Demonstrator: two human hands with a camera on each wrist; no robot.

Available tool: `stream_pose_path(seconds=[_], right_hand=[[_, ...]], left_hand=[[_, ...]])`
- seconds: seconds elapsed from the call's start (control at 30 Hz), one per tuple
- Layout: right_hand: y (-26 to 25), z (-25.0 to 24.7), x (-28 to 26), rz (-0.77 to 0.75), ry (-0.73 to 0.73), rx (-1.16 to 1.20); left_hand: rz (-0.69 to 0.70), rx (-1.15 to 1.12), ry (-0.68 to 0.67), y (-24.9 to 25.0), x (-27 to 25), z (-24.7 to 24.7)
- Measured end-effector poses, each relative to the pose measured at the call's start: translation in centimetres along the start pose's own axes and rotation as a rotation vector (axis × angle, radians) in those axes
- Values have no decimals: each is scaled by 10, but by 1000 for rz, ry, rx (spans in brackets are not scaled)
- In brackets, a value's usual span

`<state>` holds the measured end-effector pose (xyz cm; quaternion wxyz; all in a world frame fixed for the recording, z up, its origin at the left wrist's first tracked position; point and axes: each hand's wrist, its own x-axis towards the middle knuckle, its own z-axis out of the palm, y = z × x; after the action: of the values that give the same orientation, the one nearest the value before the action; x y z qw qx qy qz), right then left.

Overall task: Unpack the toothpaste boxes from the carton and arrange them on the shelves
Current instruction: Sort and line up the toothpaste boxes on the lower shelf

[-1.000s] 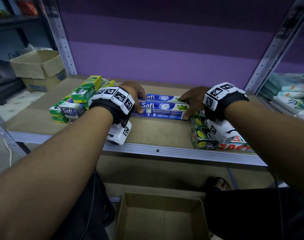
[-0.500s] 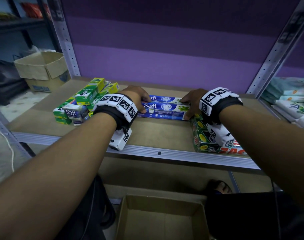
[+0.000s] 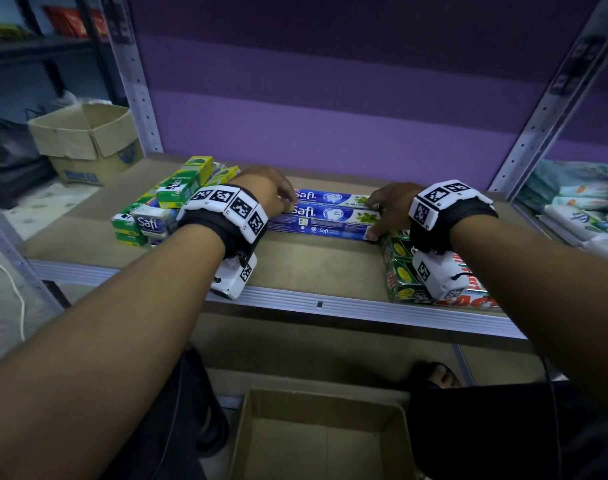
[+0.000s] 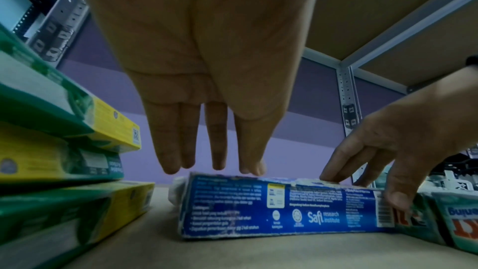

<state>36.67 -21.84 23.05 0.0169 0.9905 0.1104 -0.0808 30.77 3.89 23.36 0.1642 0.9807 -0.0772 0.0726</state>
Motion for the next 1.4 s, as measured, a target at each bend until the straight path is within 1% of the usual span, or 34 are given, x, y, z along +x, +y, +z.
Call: stream_pose_path(seconds=[0.13,0.27,0.47,0.57,0.63,0.77,0.83,0.93,1.03,1.3,1.4], right_hand=[[-9,-2,-9,8,-10,-21],[-26,-5,-20,-27,8,5],[-76,-17,-33,-131,60,3],[-103,-23,-35,-184,78,-14],[-121,-26,-35,-212,87,-4],[-151,-28,-34,-260,94,82],[-164,-27,-32,-274,108,138],[-183,-24,-27,-251,98,258],[-200,-18,-19,-221,62,490],[-238,-9,-11,-148,-15,911],[-247,-7,-11,-133,-40,996]], left_hand=[[-3,6,74,-10,-14,-15],[-15,-8,153,-26,-31,-32],[-72,-48,271,-61,-59,-57],[-148,-94,316,-80,-69,-67],[-196,-128,335,-91,-74,-71],[-268,-134,301,-103,-82,-72],[-318,-155,295,-104,-82,-72],[-381,-198,292,-102,-80,-74],[-412,-287,301,-104,-78,-76],[-500,-535,405,-128,-81,-86],[-541,-634,421,-137,-86,-86]])
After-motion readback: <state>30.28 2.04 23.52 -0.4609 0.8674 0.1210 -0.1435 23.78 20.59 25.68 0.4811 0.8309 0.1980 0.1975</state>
